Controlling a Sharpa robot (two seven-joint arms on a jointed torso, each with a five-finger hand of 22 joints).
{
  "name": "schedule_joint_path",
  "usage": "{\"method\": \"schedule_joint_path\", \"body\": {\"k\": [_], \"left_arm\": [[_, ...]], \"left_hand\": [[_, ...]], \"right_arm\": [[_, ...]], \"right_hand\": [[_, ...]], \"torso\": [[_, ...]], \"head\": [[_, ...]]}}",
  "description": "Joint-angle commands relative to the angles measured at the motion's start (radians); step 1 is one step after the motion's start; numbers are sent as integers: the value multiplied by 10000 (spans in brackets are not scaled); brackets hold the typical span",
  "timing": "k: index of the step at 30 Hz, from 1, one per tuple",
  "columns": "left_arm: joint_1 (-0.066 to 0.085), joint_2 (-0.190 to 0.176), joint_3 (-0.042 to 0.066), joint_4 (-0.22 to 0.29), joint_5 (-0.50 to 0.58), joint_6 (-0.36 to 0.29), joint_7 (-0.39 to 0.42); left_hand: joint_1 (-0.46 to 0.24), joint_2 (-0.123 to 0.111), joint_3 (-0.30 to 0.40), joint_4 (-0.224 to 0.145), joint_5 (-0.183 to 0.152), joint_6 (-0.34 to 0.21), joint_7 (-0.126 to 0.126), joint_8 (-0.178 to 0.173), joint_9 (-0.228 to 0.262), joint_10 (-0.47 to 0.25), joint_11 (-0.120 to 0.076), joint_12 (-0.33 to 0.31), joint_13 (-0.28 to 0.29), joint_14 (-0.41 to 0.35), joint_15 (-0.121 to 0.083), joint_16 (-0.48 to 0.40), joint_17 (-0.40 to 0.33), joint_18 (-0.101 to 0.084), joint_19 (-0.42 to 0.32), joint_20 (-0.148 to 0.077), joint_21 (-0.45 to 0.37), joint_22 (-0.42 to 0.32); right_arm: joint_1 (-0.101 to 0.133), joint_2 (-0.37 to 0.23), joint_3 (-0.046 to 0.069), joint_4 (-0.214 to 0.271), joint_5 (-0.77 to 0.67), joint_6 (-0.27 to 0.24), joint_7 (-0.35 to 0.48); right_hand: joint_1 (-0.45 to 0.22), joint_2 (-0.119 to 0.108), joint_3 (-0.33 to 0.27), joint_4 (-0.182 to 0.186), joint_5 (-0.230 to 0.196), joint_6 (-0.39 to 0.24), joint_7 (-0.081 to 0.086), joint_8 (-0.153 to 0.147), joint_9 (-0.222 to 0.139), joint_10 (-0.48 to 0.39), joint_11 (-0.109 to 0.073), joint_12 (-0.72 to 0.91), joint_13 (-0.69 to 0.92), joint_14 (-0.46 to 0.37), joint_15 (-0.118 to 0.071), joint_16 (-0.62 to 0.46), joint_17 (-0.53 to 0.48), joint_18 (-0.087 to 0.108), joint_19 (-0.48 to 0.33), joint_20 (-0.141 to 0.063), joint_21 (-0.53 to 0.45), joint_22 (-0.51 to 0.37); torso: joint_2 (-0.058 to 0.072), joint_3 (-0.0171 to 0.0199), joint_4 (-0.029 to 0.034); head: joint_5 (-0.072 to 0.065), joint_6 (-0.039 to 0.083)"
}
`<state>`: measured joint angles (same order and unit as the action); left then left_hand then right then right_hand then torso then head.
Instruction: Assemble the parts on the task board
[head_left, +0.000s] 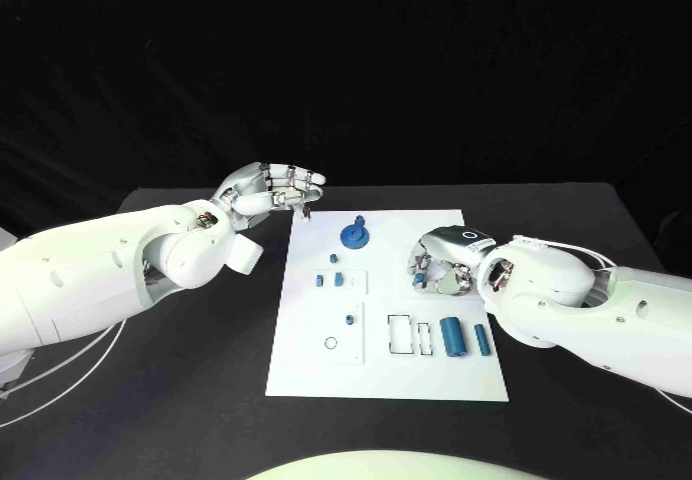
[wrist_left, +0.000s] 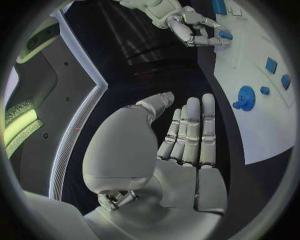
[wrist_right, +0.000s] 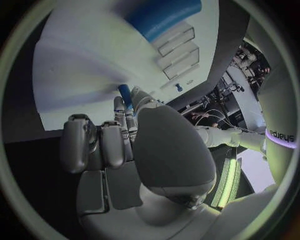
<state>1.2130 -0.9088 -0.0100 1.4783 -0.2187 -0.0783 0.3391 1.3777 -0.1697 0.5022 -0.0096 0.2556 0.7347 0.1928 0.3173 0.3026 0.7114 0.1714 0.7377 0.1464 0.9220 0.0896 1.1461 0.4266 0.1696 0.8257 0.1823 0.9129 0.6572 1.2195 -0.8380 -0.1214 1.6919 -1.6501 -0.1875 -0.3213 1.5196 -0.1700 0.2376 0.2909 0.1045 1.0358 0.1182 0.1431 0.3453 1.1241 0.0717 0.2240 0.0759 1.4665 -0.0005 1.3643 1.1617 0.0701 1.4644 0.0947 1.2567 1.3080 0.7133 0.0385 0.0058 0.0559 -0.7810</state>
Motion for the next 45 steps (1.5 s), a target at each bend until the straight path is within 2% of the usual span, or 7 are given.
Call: {"method": "schedule_joint_path", "body": {"k": [1, 9, 14, 15, 23, 31, 45], "left_arm": [[6, 9, 9, 18, -20, 161, 32], [6, 3, 9, 19, 3, 187, 8], [6, 2, 9, 18, 9, 201, -2], [6, 3, 9, 15, 10, 203, -3], [6, 13, 9, 1, 9, 195, -6], [6, 38, 9, -19, -10, 187, -4], [6, 62, 8, -37, -54, 143, 11]], "left_hand": [[124, -1, -13, -48, 22, -75, 458, 36, 17, -93, 6, -20, -11, -52, 43, -65, -10, 143, -10, 22, -48, 2], [124, -1, -13, -48, 22, -75, 458, 36, 17, -93, 6, -20, -11, -52, 43, -65, -10, 143, -10, 22, -48, 2], [122, 15, -13, -45, 24, -80, 462, 61, 20, -91, 7, -10, -15, -54, 44, -66, -13, 143, -14, 23, -43, 6], [122, 15, -13, -45, 24, -80, 462, 61, 20, -91, 7, -10, -15, -54, 44, -66, -13, 143, -14, 23, -43, 6], [122, 15, -13, -45, 24, -80, 462, 61, 20, -91, 7, -10, -15, -54, 44, -66, -13, 143, -14, 23, -43, 6], [132, 24, -10, -50, 27, -85, 462, 76, 21, -91, 7, -4, -19, -56, 43, -67, -16, 144, -17, 23, -39, 10], [123, 29, -14, -44, 24, -101, 467, 87, 20, -96, 11, -1, -23, -56, 46, -67, -19, 143, -20, 24, -35, 13]], "right_arm": [[-15, 10, -1, 14, -78, -139, 154], [-33, 21, -3, -8, -83, -176, 54], [-52, 32, -3, -11, -194, -362, -83], [-57, 34, -3, -7, -242, -420, -123], [-71, 0, -4, 82, -360, -692, -182], [-67, -111, 0, 343, -274, -1045, -69], [73, -295, 45, 1381, 9, -1866, 301]], "right_hand": [[-122, -11, 95, -1, -8, 54, -2, 14, -15, 94, -4, -80, -19, 282, -49, 47, 20, -130, 288, -71, 39, 1483], [-91, 1, 287, -23, 19, 101, -9, 11, -21, 191, -26, -161, -20, 290, -71, 56, 36, -128, 288, -94, 27, 1486], [422, 207, 1438, -203, 84, 703, -113, 357, 166, 891, -208, -266, 60, 311, -228, 79, 82, -202, 405, -213, 432, 1665], [446, 213, 1802, -326, 290, 854, -152, 536, 307, 1178, -279, -295, 118, 313, -292, 82, 95, -223, 436, -254, 548, 1720], [80, 14, 2774, -812, 92, 730, -158, 954, 809, 1643, -352, -580, 281, 351, -361, 163, 238, -266, 487, -317, 777, 1852], [-143, -76, 3018, -968, 47, 685, -174, 1101, 988, 1775, -373, -658, 356, 342, -381, 152, 215, -273, 495, -329, 817, 1883], [-215, -114, 3165, -1092, 23, 652, -172, 1175, 1085, 1833, -386, -709, 399, 317, -401, 104, 134, -284, 508, -336, 875, 1912]], "torso": [[-2, -1, -4], [0, 1, -2], [0, 2, 2], [-5, 2, 3], [-8, -4, 3], [-14, -20, 0], [0, -3, -14]], "head": [[6, -5], [-13, -14], [-14, -19], [-16, -21], [-16, -27], [-19, -5], [77, -16]]}}
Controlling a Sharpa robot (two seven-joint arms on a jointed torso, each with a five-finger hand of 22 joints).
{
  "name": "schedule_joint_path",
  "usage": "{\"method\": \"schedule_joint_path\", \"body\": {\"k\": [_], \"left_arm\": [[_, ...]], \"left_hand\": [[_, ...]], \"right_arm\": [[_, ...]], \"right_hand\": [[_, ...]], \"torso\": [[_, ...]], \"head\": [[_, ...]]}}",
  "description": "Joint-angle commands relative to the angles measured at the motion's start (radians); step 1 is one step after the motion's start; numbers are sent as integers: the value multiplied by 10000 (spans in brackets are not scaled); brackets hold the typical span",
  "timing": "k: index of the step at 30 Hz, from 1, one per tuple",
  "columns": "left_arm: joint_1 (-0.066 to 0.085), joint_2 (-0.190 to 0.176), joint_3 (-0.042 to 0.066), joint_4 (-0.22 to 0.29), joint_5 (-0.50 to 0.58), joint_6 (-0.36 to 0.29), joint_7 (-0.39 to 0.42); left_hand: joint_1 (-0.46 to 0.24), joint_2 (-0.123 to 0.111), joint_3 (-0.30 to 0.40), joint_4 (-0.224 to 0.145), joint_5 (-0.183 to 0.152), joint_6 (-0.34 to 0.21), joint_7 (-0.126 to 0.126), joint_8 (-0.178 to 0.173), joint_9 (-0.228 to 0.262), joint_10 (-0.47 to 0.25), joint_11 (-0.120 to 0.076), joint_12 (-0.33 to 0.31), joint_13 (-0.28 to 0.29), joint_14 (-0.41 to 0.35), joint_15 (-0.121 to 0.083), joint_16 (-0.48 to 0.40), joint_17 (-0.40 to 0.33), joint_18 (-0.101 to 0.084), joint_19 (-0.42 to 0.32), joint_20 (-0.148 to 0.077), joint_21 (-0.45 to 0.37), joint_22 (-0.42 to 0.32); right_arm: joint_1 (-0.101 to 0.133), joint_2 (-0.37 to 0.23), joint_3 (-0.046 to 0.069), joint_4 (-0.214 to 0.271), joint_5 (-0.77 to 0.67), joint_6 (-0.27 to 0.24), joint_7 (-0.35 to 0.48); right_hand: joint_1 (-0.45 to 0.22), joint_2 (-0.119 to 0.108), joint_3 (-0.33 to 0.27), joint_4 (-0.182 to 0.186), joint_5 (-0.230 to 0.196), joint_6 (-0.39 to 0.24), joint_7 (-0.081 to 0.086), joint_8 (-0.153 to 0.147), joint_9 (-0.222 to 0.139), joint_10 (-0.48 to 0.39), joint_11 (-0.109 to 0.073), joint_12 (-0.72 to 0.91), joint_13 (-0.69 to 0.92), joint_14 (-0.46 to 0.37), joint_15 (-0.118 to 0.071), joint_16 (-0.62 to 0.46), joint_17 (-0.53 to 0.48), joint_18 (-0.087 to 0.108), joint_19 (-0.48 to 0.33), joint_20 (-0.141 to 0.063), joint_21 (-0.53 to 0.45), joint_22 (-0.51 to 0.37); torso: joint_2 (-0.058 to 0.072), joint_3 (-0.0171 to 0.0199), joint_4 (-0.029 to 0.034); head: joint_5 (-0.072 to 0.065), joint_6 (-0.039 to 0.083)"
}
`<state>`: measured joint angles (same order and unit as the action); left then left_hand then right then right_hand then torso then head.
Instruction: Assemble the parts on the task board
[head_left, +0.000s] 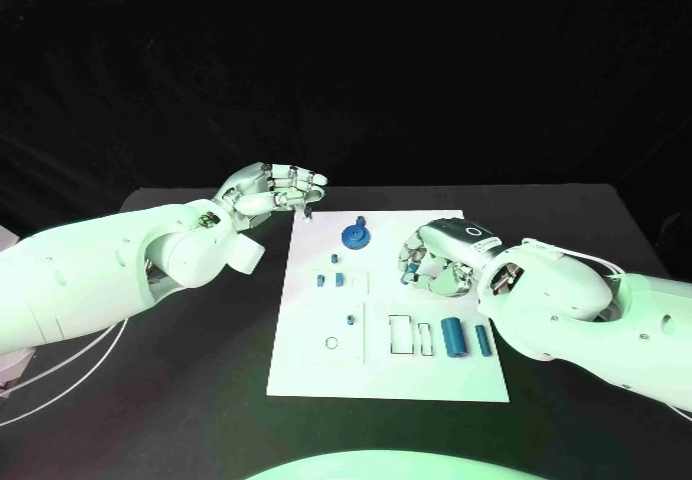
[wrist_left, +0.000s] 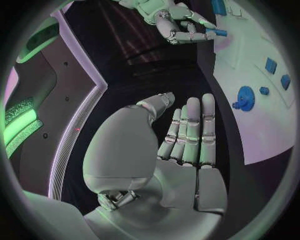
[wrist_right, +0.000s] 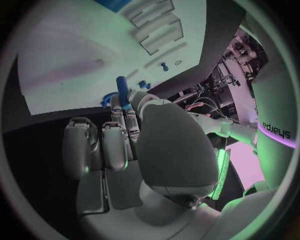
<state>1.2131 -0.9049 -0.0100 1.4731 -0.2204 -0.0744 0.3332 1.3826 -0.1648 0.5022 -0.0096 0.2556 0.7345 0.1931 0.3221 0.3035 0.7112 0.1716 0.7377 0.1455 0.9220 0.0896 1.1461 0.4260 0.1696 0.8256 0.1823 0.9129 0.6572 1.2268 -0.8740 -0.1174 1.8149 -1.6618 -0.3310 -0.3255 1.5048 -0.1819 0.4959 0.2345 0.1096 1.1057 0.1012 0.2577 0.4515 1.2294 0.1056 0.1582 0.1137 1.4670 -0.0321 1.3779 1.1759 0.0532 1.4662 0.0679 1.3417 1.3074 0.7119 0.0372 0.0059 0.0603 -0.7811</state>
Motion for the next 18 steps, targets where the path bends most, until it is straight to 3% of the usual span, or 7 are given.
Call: {"method": "schedule_joint_path", "body": {"k": [1, 8, 18], "left_arm": [[5, 25, 8, 18, -38, 100, 69], [5, 57, 8, 15, -40, 130, 79], [5, 96, 8, 15, -38, 158, 84]], "left_hand": [[72, -19, -14, -43, 24, -100, 465, 39, 11, -95, 10, 0, -14, -56, 46, -67, -12, 143, -20, 25, -35, 13], [75, 2, -6, -38, 28, -108, 467, 44, 10, -95, 10, 3, -16, -55, 46, -67, -13, 144, -20, 25, -32, 14], [74, 8, -4, -36, 28, -116, 468, 47, 9, -97, 11, 4, -18, -55, 47, -67, -15, 144, -21, 25, -30, 16]], "right_arm": [[-14, 151, 5, 254, 209, -463, 432], [-286, 804, -19, 534, 435, -636, 774], [-856, 1665, -78, 372, 226, -847, 967]], "right_hand": [[-69, 2, 591, -536, -26, -50, 0, 32, 28, 781, -724, -54, 23, 312, -88, -28, -1, -115, 490, -69, 25, 1918], [-89, -2, 649, -577, -8, -75, 11, 46, 55, 781, -717, -82, 33, 298, -90, -55, -44, -108, 481, -74, -10, 1911], [-106, -5, 697, -615, 11, -102, 21, 53, 76, 774, -711, -110, 41, 292, -91, -61, -48, -107, 478, -73, -21, 1911]], "torso": [[15, 14, -29], [6, 19, -15], [24, 3, 10]], "head": [[45, -9], [78, -9], [196, -12]]}}
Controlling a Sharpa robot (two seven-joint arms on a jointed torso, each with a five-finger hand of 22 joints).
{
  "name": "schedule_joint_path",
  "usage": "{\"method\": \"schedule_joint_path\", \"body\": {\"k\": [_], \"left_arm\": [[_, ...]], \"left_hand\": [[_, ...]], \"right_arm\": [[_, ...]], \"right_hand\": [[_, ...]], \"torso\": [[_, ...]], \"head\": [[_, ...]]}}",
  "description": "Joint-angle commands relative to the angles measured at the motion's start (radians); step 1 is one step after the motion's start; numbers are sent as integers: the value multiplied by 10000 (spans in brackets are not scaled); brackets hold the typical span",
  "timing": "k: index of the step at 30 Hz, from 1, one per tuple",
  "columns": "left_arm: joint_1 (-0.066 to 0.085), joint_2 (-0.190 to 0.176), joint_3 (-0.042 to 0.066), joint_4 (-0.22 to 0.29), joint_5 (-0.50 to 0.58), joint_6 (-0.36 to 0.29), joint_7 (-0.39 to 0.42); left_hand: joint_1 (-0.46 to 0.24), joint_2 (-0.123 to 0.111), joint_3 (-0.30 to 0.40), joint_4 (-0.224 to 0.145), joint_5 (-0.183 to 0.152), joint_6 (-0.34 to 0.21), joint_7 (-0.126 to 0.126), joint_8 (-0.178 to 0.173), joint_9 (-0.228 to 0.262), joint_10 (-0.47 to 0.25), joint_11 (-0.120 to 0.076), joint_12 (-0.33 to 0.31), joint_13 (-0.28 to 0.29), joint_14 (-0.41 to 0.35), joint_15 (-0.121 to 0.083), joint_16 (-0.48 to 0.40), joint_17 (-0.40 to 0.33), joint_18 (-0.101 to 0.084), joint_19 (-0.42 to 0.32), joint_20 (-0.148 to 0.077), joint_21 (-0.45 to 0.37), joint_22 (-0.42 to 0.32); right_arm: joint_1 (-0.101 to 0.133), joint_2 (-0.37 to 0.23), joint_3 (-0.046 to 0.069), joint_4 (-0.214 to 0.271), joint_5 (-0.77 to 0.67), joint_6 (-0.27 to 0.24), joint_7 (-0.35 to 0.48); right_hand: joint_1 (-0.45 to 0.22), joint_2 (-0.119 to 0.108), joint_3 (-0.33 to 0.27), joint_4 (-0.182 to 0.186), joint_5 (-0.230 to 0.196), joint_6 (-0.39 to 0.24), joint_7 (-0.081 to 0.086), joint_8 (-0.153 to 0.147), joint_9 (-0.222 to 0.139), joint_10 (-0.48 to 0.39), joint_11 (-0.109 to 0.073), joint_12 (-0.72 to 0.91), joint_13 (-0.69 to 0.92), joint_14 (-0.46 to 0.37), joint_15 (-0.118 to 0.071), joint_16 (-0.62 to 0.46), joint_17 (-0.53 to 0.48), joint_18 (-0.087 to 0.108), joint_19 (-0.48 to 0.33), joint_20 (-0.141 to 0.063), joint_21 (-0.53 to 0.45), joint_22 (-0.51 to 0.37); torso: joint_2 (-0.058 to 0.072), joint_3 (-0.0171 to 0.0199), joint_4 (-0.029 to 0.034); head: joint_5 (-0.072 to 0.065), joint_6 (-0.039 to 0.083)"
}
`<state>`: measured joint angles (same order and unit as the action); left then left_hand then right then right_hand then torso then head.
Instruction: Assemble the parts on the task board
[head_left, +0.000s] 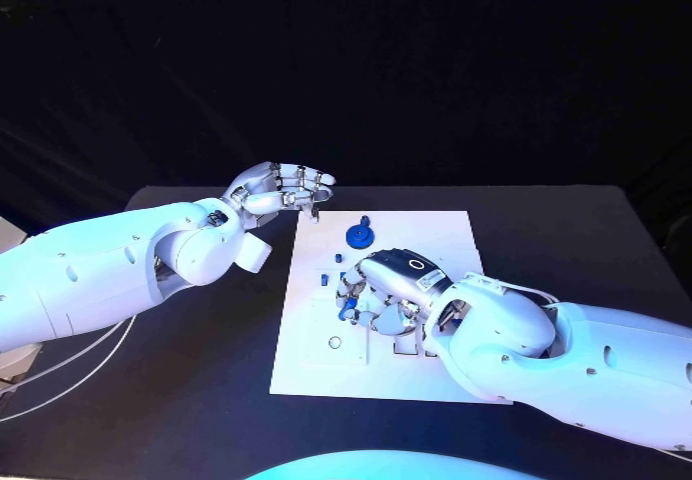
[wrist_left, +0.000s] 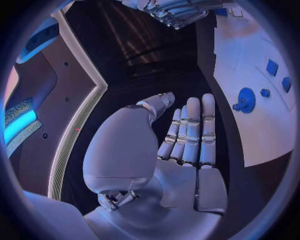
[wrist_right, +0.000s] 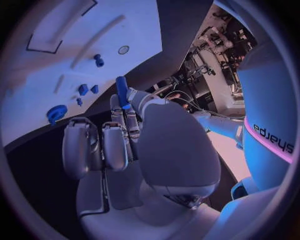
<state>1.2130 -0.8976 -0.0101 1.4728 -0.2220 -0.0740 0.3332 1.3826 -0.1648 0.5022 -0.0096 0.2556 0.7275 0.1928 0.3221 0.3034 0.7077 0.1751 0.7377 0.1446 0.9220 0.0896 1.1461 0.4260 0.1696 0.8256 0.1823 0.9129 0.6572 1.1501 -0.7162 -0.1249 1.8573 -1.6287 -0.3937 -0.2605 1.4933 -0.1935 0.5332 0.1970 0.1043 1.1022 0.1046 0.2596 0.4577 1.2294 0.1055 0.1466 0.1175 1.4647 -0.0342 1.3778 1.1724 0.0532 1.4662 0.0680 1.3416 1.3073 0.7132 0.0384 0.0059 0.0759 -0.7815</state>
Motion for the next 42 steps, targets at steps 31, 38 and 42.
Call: {"method": "schedule_joint_path", "body": {"k": [31, 38, 42], "left_arm": [[8, -5, 9, 52, -20, 155, 50], [8, -6, 9, 57, -20, 163, 44], [8, -9, 9, 60, -20, 166, 41]], "left_hand": [[63, 9, -9, -29, 24, -59, 472, 60, 9, -66, -22, 9, -13, -55, 50, -66, -17, 143, -26, 28, -29, 17], [63, 9, -9, -29, 24, -59, 472, 60, 9, -66, -22, 9, -13, -55, 50, -66, -17, 143, -26, 28, -29, 17], [63, 9, -9, -29, 24, -59, 472, 60, 9, -66, -22, 9, -13, -55, 50, -66, -17, 143, -26, 28, -29, 17]], "right_arm": [[-749, 750, -199, -751, -505, 246, -373], [-791, 878, -214, -856, -582, 476, -463], [-811, 932, -229, -939, -643, 540, -523]], "right_hand": [[-22, 105, 389, -304, 104, -94, 2, 52, 50, 781, -702, -28, 20, 305, -65, -88, -60, -111, 483, -71, -3, 1923], [-30, 103, 397, -313, 109, -98, 4, 55, 56, 782, -700, -33, 23, 302, -63, -94, -70, -109, 480, -70, -14, 1920], [-35, 103, 403, -317, 112, -103, 5, 56, 59, 780, -699, -37, 24, 304, -62, -90, -63, -110, 481, -70, -11, 1922]], "torso": [[1, -4, 5], [1, -7, 1], [1, -7, 1]], "head": [[223, -213], [237, -231], [237, -231]]}}
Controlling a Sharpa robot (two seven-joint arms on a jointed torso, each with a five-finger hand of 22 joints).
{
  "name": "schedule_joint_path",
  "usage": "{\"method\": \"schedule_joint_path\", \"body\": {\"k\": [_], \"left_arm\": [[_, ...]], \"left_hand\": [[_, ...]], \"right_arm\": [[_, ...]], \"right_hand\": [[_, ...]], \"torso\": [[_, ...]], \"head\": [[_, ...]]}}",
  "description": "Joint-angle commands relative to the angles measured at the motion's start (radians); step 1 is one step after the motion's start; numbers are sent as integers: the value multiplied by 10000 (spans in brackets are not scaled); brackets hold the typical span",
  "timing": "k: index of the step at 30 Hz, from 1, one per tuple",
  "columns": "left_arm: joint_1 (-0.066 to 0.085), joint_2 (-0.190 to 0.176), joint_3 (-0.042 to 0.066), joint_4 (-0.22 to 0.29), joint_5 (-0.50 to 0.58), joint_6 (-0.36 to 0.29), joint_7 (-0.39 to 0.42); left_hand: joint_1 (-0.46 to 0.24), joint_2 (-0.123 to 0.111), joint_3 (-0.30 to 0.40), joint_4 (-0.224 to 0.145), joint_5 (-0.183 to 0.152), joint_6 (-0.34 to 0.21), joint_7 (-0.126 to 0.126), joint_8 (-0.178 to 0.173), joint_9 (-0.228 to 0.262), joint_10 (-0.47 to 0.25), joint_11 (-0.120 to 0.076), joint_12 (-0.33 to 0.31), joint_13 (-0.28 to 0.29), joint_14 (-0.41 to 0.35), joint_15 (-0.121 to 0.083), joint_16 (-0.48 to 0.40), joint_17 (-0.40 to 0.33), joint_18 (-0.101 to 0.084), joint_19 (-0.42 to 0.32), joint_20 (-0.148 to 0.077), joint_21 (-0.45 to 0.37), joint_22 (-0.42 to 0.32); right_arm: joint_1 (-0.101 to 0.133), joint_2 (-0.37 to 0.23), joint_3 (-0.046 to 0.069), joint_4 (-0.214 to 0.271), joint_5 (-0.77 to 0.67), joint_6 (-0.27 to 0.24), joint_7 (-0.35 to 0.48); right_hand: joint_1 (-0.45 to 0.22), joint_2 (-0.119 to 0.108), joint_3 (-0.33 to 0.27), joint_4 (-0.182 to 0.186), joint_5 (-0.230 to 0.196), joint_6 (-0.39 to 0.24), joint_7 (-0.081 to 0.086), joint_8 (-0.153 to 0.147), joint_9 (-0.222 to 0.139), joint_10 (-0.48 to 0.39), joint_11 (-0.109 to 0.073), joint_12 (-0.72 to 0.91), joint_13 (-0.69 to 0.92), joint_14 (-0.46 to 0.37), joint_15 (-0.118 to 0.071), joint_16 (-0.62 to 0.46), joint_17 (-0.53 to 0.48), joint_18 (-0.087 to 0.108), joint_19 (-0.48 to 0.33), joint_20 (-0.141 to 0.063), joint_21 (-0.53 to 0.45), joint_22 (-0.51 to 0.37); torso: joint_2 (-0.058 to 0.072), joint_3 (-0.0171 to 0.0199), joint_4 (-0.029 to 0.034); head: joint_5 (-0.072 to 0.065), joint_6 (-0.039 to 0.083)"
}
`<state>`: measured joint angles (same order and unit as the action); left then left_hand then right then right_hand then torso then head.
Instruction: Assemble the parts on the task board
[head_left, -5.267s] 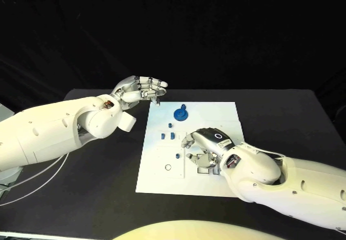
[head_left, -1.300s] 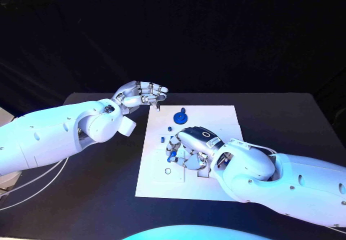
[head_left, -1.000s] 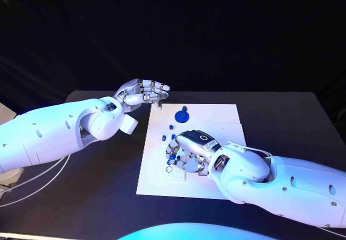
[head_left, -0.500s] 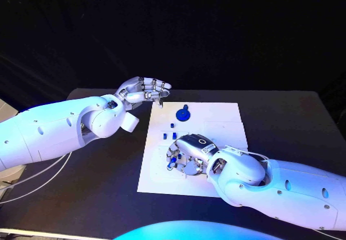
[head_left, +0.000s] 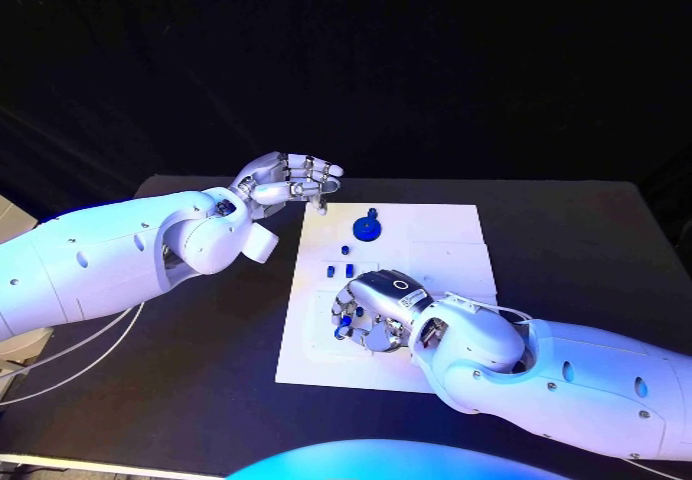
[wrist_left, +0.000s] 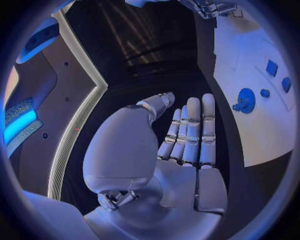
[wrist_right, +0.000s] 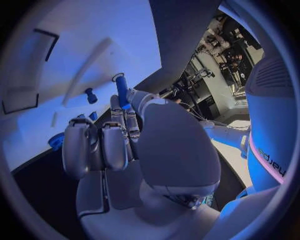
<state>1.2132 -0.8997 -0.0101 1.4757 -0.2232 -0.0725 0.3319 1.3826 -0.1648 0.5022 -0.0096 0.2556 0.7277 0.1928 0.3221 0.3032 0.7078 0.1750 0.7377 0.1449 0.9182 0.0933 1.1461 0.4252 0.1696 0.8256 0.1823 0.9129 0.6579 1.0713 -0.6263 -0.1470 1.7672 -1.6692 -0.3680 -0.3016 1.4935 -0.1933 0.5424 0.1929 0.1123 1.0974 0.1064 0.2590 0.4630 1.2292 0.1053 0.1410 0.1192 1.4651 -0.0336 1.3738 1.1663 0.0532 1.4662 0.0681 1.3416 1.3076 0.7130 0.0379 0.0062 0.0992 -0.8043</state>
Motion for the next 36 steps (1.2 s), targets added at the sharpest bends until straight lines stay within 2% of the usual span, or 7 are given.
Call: {"method": "schedule_joint_path", "body": {"k": [1, 19, 22, 26, 29, 32, 36], "left_arm": [[7, 11, 9, 31, -9, 152, 53], [8, -2, 9, 37, -9, 165, 38], [8, -1, 9, 37, -9, 168, 38], [8, 0, 9, 39, -9, 150, 66], [8, -1, 9, 39, -9, 140, 75], [8, -2, 9, 35, -9, 124, 66], [8, 1, 9, 28, -8, 119, 53]], "left_hand": [[63, 10, -10, -29, 24, -61, 472, 60, 11, -67, -20, 9, -16, -18, 12, -66, -10, 143, -26, 28, -29, 10], [45, 18, -15, -15, 23, -76, 470, 99, 12, -70, -21, 23, -25, -20, 15, -64, -14, 143, -37, 33, -29, 11], [45, 18, -15, -15, 23, -76, 470, 99, 12, -70, -21, 23, -25, -20, 15, -64, -14, 143, -37, 33, -29, 11], [45, 24, -12, -12, 24, -75, 470, 110, 13, -65, -22, 29, -26, -20, 15, -63, -15, 144, -38, 33, -28, 12], [45, 24, -12, -12, 24, -75, 470, 110, 13, -65, -22, 29, -26, -20, 15, -63, -15, 144, -38, 33, -28, 12], [45, 24, -12, -12, 24, -75, 470, 110, 13, -65, -22, 29, -26, -20, 15, -63, -15, 144, -38, 33, -28, 12], [45, 24, -12, -12, 24, -75, 470, 110, 13, -65, -22, 29, -26, -20, 15, -63, -15, 144, -38, 33, -28, 12]], "right_arm": [[-30, 46, -12, -54, -248, 290, -122], [-92, 186, -46, -189, -658, 730, -411], [-98, 214, -56, -201, -595, 689, -295], [-114, 287, -91, -233, -452, 689, -106], [-122, 324, -109, -242, -352, 649, -4], [-127, 338, -117, -240, -312, 556, 23], [-130, 342, -122, -238, -319, 296, -13]], "right_hand": [[-37, 102, 311, -277, 32, -54, -13, 62, 7, 782, -697, 19, 7, 299, -68, -50, -1, -110, 481, -71, -10, 1918], [-77, 101, 351, -313, 46, -88, -2, 66, 29, 763, -684, -16, 15, 300, -57, -49, 3, -106, 475, -68, -33, 1915], [-451, 38, 274, -235, -419, -189, -19, 85, 100, 651, -646, -152, 42, 320, -2, -14, 64, -97, 453, -38, -99, 1907], [-1068, -457, -46, 90, -604, -608, 137, -217, -31, 314, -480, -419, 38, 284, 113, -76, -48, -70, 396, 54, -296, 1861], [-1226, -686, -223, 224, -581, -890, 262, -428, -135, 15, -358, -598, 22, 251, 216, -97, -81, -64, 374, 135, -361, 1851], [-1253, -794, -438, 297, -593, -1051, 328, -565, -208, -332, -263, -741, 9, 186, 304, -146, -180, -23, 299, 215, -613, 1786], [-1029, -723, -887, 344, -568, -1132, 374, -693, -299, -909, -167, -658, 6, -35, 399, -280, -471, 78, 104, 332, -1189, 1641]], "torso": [[4, 0, 0], [0, 3, -7], [-5, 0, -4], [-1, 0, -5], [0, 7, -4], [0, 11, 0], [-4, 4, -7]], "head": [[6, -9], [3, -36], [-4, -36], [-5, -34], [-18, -38], [-19, -35], [-36, -24]]}}
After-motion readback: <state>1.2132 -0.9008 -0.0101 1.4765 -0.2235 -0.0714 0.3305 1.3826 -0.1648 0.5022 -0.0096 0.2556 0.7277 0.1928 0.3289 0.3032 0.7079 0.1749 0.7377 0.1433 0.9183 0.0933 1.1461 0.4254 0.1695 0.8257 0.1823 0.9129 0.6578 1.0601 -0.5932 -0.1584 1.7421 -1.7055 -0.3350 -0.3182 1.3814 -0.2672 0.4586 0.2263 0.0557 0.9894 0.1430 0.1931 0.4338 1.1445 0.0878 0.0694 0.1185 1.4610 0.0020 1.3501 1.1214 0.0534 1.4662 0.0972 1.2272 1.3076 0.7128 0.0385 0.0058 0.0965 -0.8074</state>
